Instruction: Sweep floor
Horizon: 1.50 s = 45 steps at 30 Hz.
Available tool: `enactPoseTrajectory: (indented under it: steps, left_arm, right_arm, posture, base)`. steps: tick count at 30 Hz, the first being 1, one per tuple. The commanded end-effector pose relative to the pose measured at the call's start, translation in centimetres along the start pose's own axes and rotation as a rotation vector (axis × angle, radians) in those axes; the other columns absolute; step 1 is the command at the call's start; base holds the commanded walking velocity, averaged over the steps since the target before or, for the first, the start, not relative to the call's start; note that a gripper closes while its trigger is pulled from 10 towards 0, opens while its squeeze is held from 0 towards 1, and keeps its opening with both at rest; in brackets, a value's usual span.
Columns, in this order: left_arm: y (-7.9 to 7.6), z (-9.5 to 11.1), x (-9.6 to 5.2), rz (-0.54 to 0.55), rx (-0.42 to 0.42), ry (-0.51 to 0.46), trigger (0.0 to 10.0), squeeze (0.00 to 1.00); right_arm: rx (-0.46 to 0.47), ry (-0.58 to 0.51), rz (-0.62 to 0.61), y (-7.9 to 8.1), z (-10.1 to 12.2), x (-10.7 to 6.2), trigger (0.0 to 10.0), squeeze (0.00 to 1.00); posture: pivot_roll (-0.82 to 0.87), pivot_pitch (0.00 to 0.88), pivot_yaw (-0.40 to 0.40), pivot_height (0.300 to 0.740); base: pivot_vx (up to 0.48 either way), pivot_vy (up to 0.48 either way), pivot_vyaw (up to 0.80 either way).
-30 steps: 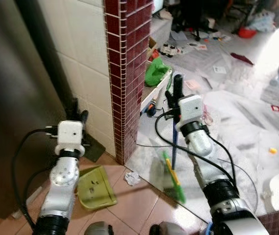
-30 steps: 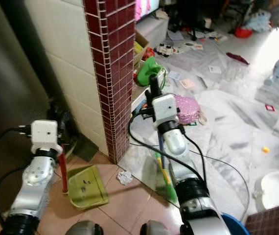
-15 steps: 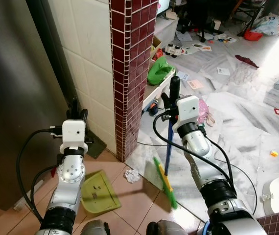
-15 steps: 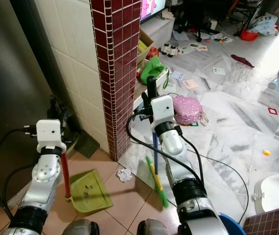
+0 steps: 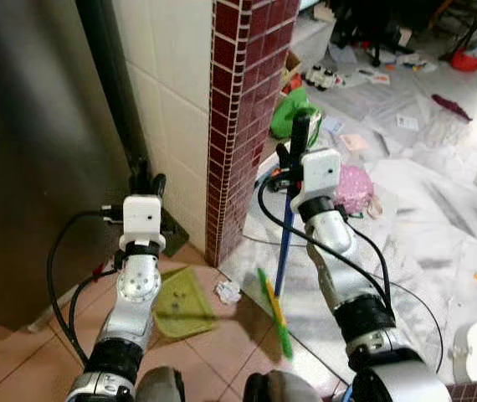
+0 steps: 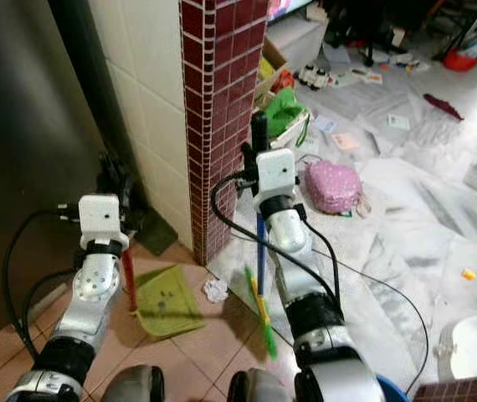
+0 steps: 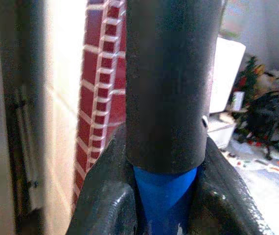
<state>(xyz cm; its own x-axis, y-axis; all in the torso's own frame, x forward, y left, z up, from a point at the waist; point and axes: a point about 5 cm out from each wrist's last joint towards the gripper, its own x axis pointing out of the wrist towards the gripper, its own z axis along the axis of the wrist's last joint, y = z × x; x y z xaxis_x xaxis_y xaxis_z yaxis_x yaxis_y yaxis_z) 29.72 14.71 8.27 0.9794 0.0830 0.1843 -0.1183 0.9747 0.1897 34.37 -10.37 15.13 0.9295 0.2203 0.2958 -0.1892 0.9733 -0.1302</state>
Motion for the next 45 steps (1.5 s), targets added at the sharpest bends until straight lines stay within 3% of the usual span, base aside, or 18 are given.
enactPoseTrajectory:
  steps: [1, 8, 17, 24, 25, 31, 36, 38, 41, 42, 43, 45]
  left_arm:
    - [0.0, 0.6, 0.0, -0.008, 0.004, -0.043, 10.0, 0.00]
    - [-0.3, 0.6, 0.0, -0.030, 0.004, -0.055, 10.0, 0.00]
    - [-1.8, -0.3, 0.1, -0.114, -0.046, 0.006, 10.0, 0.00]
    - [-3.5, -0.7, 0.3, -0.167, -0.088, 0.042, 10.0, 0.00]
    - [-3.8, -0.7, 0.3, -0.174, -0.097, 0.045, 10.0, 0.00]
    - [-4.5, -0.8, 0.3, -0.192, -0.109, 0.050, 10.0, 0.00]
    - [-4.7, -0.8, 0.2, -0.197, -0.114, 0.053, 10.0, 0.00]
    - [-4.6, -0.9, 0.2, -0.202, -0.121, 0.054, 10.0, 0.00]
    - [-4.5, -0.9, 0.2, -0.207, -0.126, 0.051, 10.0, 0.00]
    - [-4.5, -0.9, 0.2, -0.207, -0.126, 0.051, 10.0, 0.00]
    - [-4.3, -0.9, 0.1, -0.218, -0.130, 0.047, 10.0, 0.00]
    - [-4.2, -0.9, 0.0, -0.223, -0.131, 0.042, 10.0, 0.00]
  right_arm:
    - [0.018, -0.080, -0.004, 0.1, 1.7, 1.3, 10.0, 0.00]
    - [0.093, -0.061, 0.011, 1.8, 1.6, 1.9, 10.0, 0.00]
    - [0.196, 0.009, 0.067, 4.5, 0.4, 1.2, 10.0, 0.00]
    - [0.457, 0.147, 0.031, 5.4, -0.9, 0.9, 10.0, 0.00]
    - [0.533, 0.189, 0.016, 5.6, -1.2, 0.9, 10.0, 0.00]
    - [0.645, 0.197, 0.062, 5.7, -0.4, 1.6, 10.0, 0.00]
    - [0.585, 0.091, 0.203, 5.2, 2.3, 2.4, 10.0, 0.00]
    - [0.438, -0.022, 0.268, 3.9, 4.4, 2.9, 10.0, 0.00]
    - [0.312, -0.106, 0.292, 2.8, 5.9, 3.1, 10.0, 0.00]
    - [0.312, -0.106, 0.292, 2.8, 5.9, 3.1, 10.0, 0.00]
    - [0.212, -0.156, 0.278, 1.3, 6.7, 3.2, 10.0, 0.00]
    - [0.169, -0.165, 0.266, 0.3, 6.9, 3.0, 10.0, 0.00]
  posture:
    - [-0.03, 0.108, -0.074, 0.740]
    - [-0.02, 0.115, -0.072, 0.740]
    - [-0.03, 0.110, -0.068, 0.740]
    - [-0.05, 0.105, -0.069, 0.740]
    - [-0.05, 0.105, -0.069, 0.740]
    - [-0.06, 0.089, -0.069, 0.740]
    - [-0.07, 0.076, -0.066, 0.740]
    - [-0.07, 0.067, -0.066, 0.740]
    - [-0.07, 0.062, -0.063, 0.740]
    - [-0.07, 0.062, -0.063, 0.740]
    - [-0.07, 0.060, -0.062, 0.740]
    - [-0.07, 0.060, -0.062, 0.740]
  base:
    - [0.000, 0.000, 0.00]
    - [0.000, 0.000, 0.00]
    - [0.000, 0.000, 0.00]
    - [0.000, 0.000, 0.00]
    - [0.000, 0.000, 0.00]
    - [0.000, 0.000, 0.00]
    - [0.000, 0.000, 0.00]
    - [0.000, 0.000, 0.00]
    - [0.000, 0.000, 0.00]
    - [0.000, 0.000, 0.00]
    - [0.000, 0.000, 0.00]
    - [0.000, 0.000, 0.00]
